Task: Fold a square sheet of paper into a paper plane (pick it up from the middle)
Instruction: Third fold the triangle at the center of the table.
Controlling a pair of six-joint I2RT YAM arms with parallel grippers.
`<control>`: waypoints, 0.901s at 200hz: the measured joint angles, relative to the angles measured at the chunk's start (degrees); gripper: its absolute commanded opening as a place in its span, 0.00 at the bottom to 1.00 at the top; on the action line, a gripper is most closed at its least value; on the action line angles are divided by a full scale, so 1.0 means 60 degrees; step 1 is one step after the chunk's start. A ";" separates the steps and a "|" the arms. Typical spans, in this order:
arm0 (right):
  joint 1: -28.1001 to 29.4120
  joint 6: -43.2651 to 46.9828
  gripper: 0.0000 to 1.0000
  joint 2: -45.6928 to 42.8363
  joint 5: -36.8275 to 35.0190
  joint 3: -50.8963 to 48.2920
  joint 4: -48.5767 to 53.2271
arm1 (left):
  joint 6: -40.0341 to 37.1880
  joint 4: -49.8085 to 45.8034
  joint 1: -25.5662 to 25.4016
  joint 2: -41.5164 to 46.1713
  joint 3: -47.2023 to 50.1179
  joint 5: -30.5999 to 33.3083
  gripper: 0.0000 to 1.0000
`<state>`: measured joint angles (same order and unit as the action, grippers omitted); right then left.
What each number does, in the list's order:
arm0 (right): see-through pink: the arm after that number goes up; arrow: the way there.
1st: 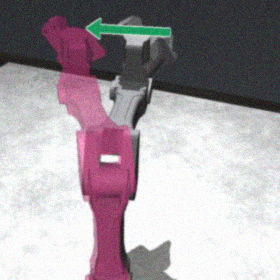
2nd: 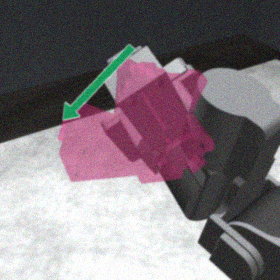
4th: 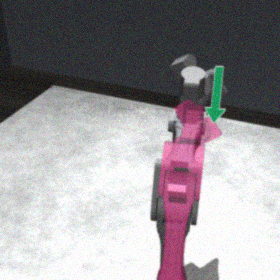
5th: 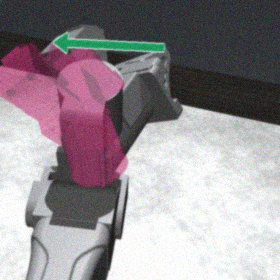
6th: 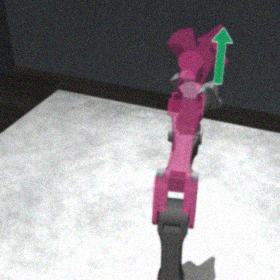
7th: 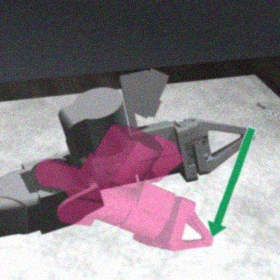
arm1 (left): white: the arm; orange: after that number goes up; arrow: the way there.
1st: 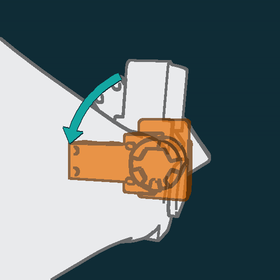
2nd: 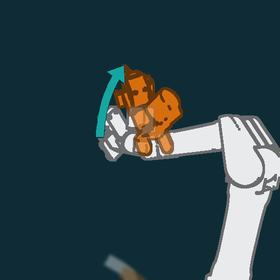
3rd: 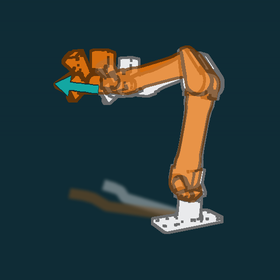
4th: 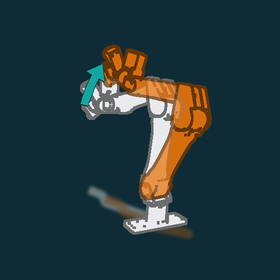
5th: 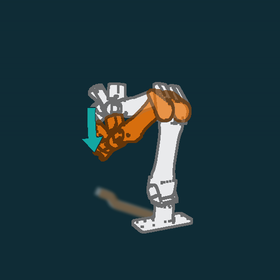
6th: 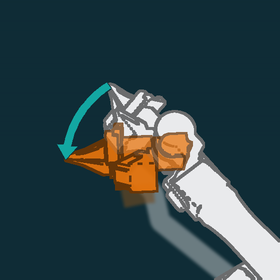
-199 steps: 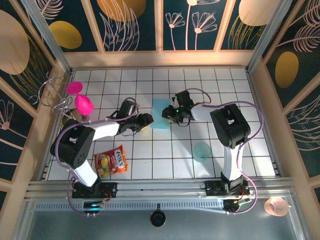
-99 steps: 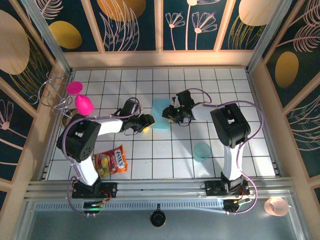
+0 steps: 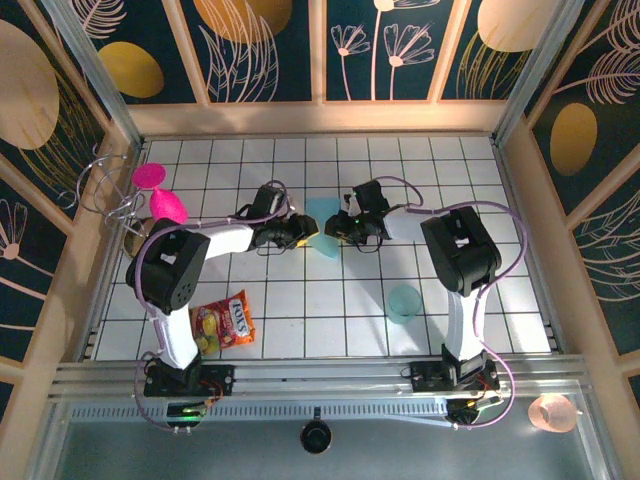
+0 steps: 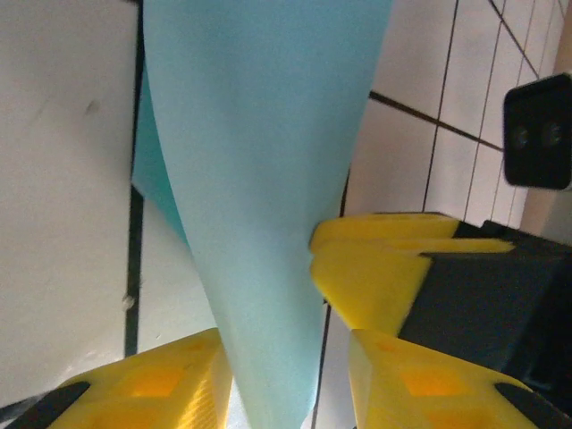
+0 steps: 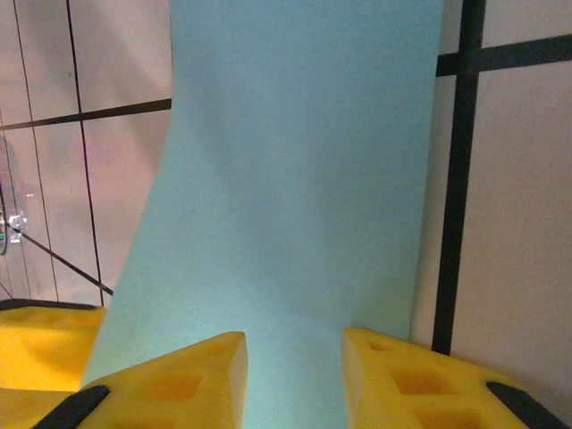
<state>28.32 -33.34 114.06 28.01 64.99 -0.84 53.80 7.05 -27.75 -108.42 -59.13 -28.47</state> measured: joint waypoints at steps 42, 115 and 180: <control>0.0000 0.0000 0.34 0.0000 0.0025 0.0000 -0.0007 | -0.0142 -0.0117 0.0102 -0.0222 -0.0113 0.0000 0.34; -0.0007 0.0000 0.33 0.0000 0.0040 0.0000 -0.0018 | -0.0211 -0.0295 0.0386 -0.0488 -0.0306 -0.0047 0.28; -0.0018 0.0076 0.34 0.0000 0.0073 0.0000 -0.0047 | -0.0412 -0.0557 0.0441 -0.0943 -0.0801 -0.0186 0.11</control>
<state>28.21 -32.88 114.06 28.45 64.99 -1.13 51.33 3.70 -25.10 -114.08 -63.94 -29.58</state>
